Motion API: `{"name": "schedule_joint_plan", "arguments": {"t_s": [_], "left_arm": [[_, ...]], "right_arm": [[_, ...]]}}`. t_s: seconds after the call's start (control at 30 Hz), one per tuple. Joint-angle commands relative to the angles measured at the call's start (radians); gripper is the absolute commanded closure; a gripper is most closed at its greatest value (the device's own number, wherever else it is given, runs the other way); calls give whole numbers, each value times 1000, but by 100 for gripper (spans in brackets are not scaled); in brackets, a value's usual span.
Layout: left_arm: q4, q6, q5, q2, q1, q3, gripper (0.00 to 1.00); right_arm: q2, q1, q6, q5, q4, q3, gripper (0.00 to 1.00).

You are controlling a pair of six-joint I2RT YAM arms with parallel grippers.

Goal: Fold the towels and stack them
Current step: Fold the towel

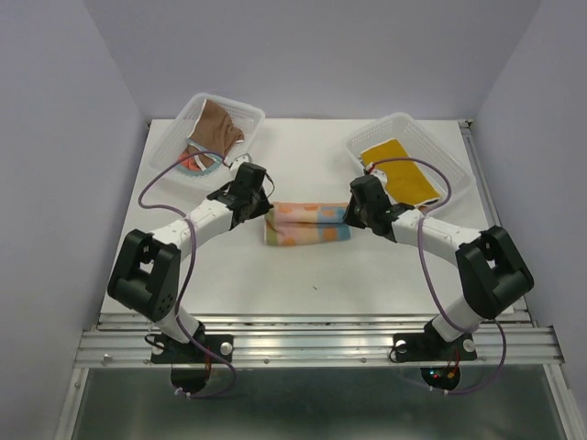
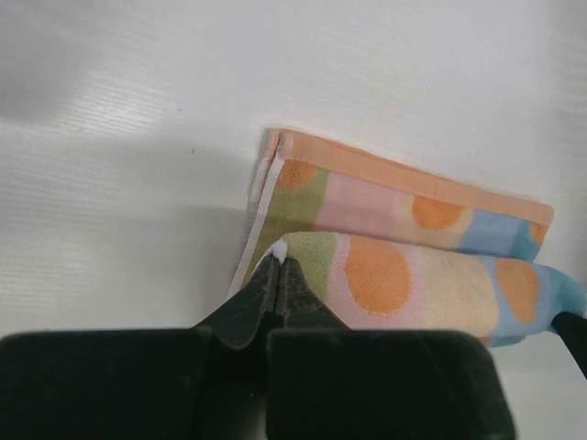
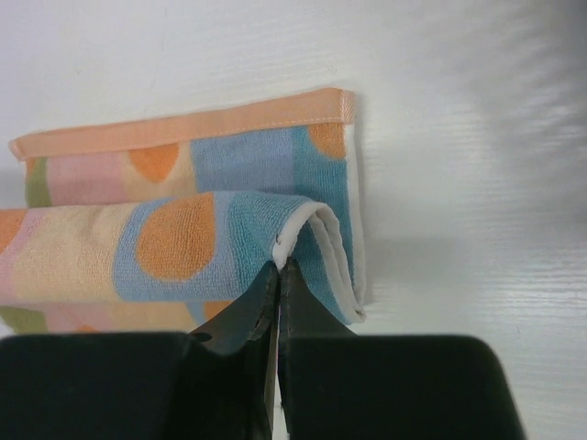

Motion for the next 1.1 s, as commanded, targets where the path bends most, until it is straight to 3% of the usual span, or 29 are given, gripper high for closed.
{"name": "schedule_joint_plan", "arguments": {"t_s": [0.0,0.37,0.43,0.47,0.5,0.57,0.6,0.63,0.8,1.07], "left_arm": [[17,41,-7,38,14,81,100],[2,100,28,148,45,176,100],[2,118,45,167,47,197,87],[0,123,48,172,45,202,82],[-3,124,48,175,47,206,68],[-4,129,48,169,47,211,54],[-4,132,48,157,47,210,19],[-1,133,53,151,45,202,1],[32,137,96,105,42,157,1],[55,129,93,16,-1,78,1]], "right_arm": [[33,-18,-13,-21,86,79,99],[118,-59,2,-24,113,127,96],[136,-62,-18,-24,103,165,83],[142,-62,-18,-24,97,165,83],[144,-62,-36,-31,78,187,67],[145,-61,-47,-41,63,195,49],[133,-62,-59,-64,69,182,39],[122,-62,-58,-74,75,172,36],[70,-61,-99,-189,107,98,26],[-10,-54,-131,-125,37,-2,20]]}}
